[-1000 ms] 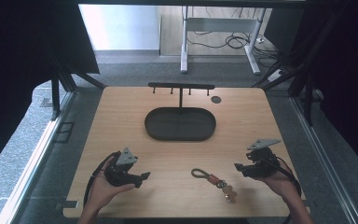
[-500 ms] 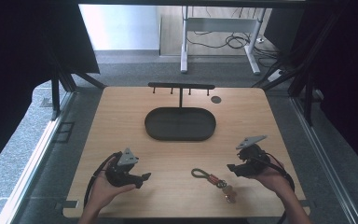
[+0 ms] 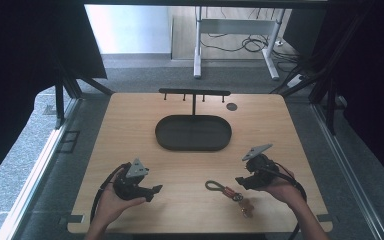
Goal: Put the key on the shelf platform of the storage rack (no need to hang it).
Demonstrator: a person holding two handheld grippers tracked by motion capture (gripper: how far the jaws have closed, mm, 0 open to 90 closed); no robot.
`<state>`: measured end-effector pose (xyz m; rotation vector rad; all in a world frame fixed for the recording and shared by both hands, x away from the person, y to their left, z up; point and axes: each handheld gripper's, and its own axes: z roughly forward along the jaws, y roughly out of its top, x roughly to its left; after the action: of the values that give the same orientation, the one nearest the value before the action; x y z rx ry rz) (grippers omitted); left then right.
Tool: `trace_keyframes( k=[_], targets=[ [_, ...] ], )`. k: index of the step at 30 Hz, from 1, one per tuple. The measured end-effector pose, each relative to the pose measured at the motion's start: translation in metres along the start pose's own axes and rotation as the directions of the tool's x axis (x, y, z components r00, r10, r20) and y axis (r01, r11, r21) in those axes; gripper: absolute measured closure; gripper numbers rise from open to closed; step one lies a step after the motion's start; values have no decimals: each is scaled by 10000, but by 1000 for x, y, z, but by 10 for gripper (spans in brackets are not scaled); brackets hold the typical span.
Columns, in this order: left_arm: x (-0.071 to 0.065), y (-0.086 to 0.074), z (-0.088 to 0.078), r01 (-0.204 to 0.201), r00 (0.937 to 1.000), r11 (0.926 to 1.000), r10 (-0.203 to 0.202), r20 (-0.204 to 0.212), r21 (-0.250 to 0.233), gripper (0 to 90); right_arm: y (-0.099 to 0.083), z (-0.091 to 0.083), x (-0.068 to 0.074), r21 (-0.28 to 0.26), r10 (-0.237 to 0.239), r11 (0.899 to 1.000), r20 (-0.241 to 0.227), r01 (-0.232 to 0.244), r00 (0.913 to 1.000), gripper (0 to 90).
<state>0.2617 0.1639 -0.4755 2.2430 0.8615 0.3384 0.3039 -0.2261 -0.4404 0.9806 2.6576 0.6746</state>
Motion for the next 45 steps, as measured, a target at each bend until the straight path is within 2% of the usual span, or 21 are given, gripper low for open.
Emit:
trace_keyframes(
  k=[3, 11, 16, 20, 23, 26, 35, 37, 45],
  targets=[
    [-1, 1, 0, -47, 10000, 10000, 47, 27, -10, 256, 3, 4, 2, 105, -105, 9999, 150, 103, 9998, 411],
    [-1, 0, -3, -38, 10000, 10000, 38, 3, -56, 255, 8, 15, 9, 465, -356, 9983, -153, 363, 9992, 415],
    [2, -1, -5, 45, 10000, 9999, -46, -17, -113, 255, 10, 23, 13, 633, -256, 9976, -187, 267, 9995, 422],
    [5, -2, -7, 114, 9999, 9998, -115, -63, -181, 255, 11, 33, 15, 964, -292, 9948, -323, 322, 9991, 431],
    [5, -2, -8, 99, 9999, 9997, -100, -80, -201, 256, 11, 39, 18, 1161, -378, 9923, -417, 424, 9984, 449],
    [5, -2, -7, 89, 9999, 9998, -90, -50, -155, 255, 11, 45, 20, 1327, -409, 9901, -321, 448, 9986, 465],
    [4, -2, -5, 94, 9999, 9999, -94, -43, -94, 255, 7, 58, 27, 1673, -499, 9839, -815, 631, 9954, 508],
    [4, -2, -5, 91, 9999, 9999, -91, -43, -85, 255, 5, 59, 28, 1731, -598, 9821, -865, 741, 9945, 524],
    [4, -2, -3, 120, 9999, 9999, -120, -25, -30, 255, 1, 66, 30, 1940, -515, 9784, -1040, 710, 9932, 579]
  ],
)
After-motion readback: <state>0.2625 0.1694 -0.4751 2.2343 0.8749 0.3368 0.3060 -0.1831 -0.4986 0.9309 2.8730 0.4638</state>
